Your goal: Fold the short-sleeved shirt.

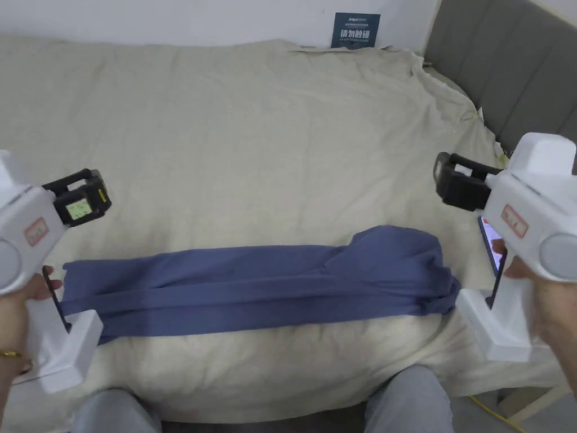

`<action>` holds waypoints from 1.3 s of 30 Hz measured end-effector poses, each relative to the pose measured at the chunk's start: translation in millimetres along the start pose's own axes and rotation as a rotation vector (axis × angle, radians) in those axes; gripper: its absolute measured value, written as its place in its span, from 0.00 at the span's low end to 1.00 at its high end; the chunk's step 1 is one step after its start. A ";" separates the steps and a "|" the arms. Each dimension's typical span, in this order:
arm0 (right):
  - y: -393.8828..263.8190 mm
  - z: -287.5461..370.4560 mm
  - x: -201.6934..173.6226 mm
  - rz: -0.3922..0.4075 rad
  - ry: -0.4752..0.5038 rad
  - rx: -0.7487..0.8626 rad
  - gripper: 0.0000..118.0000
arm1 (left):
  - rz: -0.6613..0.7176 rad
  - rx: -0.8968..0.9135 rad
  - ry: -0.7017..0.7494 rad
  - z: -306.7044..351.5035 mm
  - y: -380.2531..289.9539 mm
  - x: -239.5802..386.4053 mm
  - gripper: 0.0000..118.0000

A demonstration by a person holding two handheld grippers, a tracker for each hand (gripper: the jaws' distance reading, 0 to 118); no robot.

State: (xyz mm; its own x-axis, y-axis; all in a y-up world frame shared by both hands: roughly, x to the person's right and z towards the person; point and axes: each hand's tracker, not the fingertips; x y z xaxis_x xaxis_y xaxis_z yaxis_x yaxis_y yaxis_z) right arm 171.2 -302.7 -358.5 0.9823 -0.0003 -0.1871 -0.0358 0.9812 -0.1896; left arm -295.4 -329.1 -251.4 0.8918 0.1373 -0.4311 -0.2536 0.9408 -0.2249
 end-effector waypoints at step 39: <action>-32.5 2.4 -53.4 0.001 0.099 -0.023 0.00 | 0.089 -0.217 -0.205 -10.2 8.1 -29.7 0.16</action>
State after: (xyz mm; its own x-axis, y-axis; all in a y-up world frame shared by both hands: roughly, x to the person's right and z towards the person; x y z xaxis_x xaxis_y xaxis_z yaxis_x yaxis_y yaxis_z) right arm 120.4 -334.1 -340.0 0.9595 -0.0197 -0.2809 -0.0417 0.9766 -0.2110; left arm -327.8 -328.7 -249.3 0.9137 0.2969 -0.2774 -0.3888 0.8371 -0.3847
